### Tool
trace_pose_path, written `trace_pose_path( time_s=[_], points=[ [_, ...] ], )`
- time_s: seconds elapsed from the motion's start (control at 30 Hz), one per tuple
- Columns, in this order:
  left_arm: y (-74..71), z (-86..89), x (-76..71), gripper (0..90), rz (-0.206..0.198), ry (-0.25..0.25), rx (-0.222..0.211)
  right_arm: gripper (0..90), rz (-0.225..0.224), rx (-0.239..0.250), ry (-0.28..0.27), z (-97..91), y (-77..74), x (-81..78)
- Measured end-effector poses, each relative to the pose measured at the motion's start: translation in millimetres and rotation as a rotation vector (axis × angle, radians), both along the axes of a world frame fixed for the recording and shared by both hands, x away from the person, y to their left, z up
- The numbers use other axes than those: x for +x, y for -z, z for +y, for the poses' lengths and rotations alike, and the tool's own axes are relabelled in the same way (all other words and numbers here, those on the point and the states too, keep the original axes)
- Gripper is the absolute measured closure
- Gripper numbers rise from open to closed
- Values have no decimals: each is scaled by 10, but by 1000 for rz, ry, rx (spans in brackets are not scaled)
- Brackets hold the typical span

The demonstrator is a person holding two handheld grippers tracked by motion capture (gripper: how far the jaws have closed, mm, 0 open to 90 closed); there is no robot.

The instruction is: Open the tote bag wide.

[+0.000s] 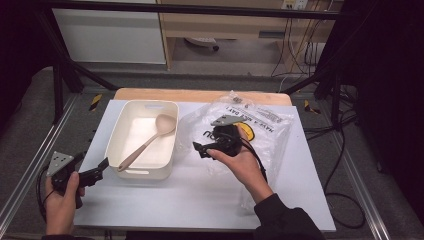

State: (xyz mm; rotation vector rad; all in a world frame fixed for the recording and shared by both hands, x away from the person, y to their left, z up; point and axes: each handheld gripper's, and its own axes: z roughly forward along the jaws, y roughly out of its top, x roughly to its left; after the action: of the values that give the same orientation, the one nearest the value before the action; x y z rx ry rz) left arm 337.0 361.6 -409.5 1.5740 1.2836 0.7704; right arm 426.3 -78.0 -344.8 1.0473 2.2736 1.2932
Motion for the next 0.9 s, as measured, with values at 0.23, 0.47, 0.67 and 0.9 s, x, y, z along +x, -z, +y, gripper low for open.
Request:
trace_pose_path(
  time_s=[0.23,0.47,0.67,0.9],
  points=[
    [5,-6,-6,61,-5,-6,0,57,10,-19,51,-361,176,16],
    [6,-11,-12,61,-7,-12,-3,59,43,-32,94,-632,389,66],
    [3,-3,-15,57,-9,-13,-2,69,75,-68,107,-743,591,116],
    [-1,1,-15,56,-11,-11,-6,73,116,-93,97,-745,786,158]
  ],
)
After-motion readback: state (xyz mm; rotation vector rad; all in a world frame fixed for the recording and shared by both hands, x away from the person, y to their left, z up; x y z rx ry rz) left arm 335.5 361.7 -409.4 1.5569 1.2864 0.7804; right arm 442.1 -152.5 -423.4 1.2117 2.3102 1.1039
